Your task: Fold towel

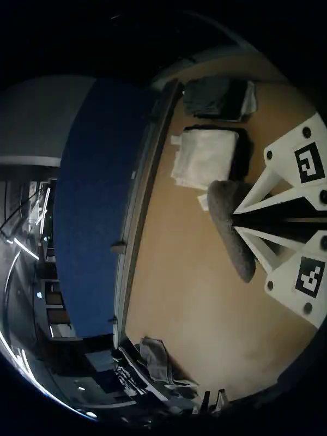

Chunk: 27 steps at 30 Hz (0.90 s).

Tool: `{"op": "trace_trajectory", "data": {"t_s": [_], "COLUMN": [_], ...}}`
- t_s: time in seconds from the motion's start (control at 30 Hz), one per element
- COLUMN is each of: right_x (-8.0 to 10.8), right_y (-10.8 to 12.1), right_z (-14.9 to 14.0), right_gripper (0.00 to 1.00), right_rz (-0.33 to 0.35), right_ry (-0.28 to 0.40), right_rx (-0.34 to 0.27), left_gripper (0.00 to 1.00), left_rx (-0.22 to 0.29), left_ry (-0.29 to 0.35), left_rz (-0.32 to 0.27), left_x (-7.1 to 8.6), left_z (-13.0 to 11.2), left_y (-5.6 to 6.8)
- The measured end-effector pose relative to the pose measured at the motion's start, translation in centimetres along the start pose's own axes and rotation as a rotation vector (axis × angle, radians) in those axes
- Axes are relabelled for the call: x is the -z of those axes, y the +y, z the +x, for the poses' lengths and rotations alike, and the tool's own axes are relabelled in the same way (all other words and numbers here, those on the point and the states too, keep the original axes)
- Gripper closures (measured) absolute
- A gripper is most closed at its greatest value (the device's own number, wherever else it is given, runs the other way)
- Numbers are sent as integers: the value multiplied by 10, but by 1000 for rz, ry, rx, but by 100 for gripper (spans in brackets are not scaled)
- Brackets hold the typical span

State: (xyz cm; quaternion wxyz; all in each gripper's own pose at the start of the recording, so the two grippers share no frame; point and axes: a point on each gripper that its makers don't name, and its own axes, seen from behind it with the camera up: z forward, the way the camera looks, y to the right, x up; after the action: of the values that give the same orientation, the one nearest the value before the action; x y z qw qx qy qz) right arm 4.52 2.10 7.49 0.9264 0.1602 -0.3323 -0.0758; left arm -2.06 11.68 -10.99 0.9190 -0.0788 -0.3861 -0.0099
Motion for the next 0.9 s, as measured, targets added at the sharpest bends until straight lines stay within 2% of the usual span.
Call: {"op": "trace_trajectory", "data": {"t_s": [0.27, 0.57, 0.73, 0.9], "right_x": [18, 38, 45, 48], "right_y": [14, 37, 53, 74], "right_z": [-49, -84, -113, -154], "right_gripper": [100, 100, 100, 99], "right_rz": [-38, -90, -135, -187], "right_ry": [-24, -34, -68, -120], "right_rx": [-106, -224, -289, -379], "left_gripper": [6, 6, 6, 7], "left_rx": [-10, -23, -27, -31], "left_ry": [-1, 1, 3, 5], "left_rz": [-6, -16, -21, -22], "left_x": [-1, 1, 1, 2], "left_z": [0, 3, 5, 6], "left_y": [2, 8, 12, 13]}}
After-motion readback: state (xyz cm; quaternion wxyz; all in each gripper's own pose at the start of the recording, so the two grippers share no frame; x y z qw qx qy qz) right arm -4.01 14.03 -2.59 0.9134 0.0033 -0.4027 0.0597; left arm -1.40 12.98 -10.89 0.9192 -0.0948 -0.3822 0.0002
